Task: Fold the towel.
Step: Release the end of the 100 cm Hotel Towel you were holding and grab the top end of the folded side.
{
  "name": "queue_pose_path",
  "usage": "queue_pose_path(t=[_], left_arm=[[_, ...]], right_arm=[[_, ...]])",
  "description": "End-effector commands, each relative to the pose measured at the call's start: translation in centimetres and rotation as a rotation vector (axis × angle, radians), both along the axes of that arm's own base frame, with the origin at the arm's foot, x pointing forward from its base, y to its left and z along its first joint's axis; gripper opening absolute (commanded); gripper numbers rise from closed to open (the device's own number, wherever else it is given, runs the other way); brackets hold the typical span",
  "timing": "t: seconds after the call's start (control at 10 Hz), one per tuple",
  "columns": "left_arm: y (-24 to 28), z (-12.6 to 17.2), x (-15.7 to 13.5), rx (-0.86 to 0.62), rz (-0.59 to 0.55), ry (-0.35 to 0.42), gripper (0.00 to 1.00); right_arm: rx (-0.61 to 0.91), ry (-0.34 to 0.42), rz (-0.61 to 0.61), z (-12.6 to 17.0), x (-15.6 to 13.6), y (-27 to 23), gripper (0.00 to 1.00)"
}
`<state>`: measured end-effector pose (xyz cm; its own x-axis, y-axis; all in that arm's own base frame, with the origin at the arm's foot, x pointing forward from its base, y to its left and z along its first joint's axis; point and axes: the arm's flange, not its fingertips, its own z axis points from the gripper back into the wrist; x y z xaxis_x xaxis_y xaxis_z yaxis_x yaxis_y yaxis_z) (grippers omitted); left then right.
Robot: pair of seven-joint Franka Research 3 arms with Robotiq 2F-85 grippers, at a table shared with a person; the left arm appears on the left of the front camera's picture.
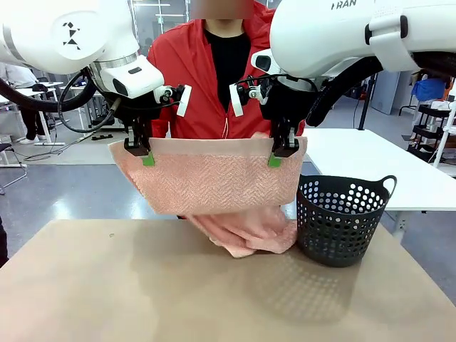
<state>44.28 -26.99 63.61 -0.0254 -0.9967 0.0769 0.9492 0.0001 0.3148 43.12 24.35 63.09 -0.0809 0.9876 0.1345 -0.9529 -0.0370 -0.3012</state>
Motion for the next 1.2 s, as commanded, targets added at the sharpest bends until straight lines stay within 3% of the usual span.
queue_pose_path(t=[0.0,1.1], left_arm=[[0.05,0.14,-0.05,-0.001,0.001,-0.002,0.00],[0.05,0.14,-0.05,-0.001,0.001,-0.002,0.00]], right_arm=[[0.000,0.000,-0.001,0.00,0.02,-0.01,0.00],[0.000,0.000,-0.001,0.00,0.02,-0.01,0.00]])
